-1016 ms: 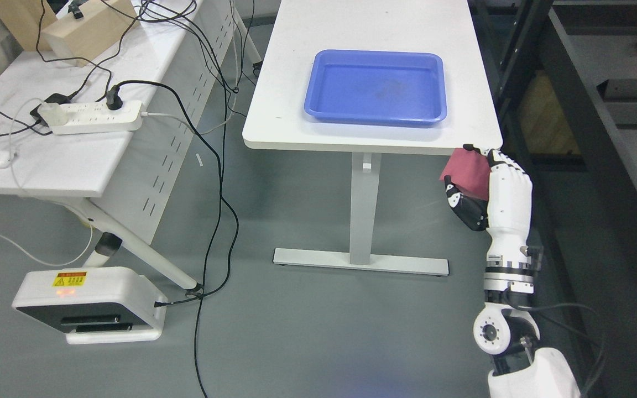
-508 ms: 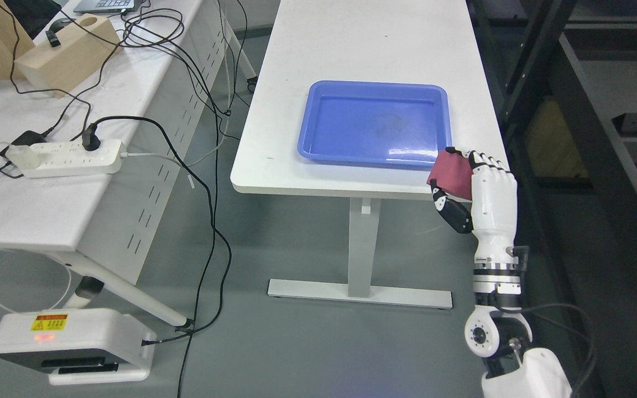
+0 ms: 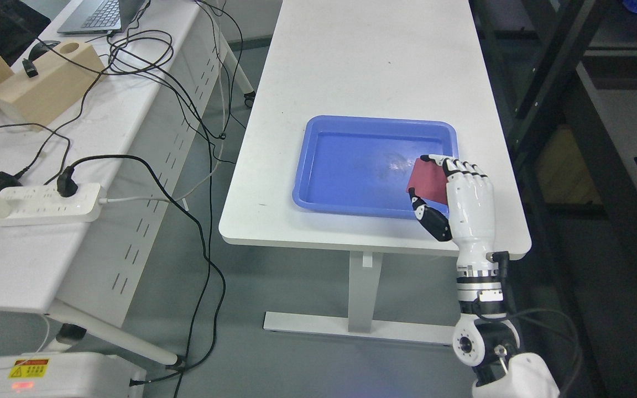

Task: Pick pink block from left shelf to tray
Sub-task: 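Lower the pink cube into the blue tray with the right hand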

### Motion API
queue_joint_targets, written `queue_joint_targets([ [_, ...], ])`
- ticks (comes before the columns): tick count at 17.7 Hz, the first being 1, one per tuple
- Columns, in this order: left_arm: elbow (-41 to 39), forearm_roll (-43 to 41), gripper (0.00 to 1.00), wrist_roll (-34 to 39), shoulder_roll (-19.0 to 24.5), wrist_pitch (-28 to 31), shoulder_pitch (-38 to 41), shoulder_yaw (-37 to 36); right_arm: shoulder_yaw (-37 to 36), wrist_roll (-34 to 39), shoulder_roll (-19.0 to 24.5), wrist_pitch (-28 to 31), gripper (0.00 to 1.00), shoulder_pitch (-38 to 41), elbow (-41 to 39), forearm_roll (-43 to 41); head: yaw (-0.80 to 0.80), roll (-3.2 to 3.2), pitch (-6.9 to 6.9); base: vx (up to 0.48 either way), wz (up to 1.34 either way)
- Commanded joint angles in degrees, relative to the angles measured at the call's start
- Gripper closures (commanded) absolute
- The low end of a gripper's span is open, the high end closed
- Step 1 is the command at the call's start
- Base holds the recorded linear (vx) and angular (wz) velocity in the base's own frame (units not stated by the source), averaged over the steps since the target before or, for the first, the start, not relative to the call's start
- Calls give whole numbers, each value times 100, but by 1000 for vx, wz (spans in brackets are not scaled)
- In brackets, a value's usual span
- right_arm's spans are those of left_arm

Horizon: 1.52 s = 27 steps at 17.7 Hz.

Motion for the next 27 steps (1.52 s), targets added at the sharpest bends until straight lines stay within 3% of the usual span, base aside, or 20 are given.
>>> queue_joint_targets([
  [1,-100,0,0,3,100,-2,-105,3,694,-18,-100,-120,97,197,3,520,0,0,0,188,3],
  [13,-100,0,0,3,100,-2,-105,3,870,729,-100,-59,97,197,64,653,0,0,0,114,-5],
  [27,-100,0,0,3,100,-2,-105,3,1073,413,-100,-85,95,48,64,390,0,0,1,35,-1],
])
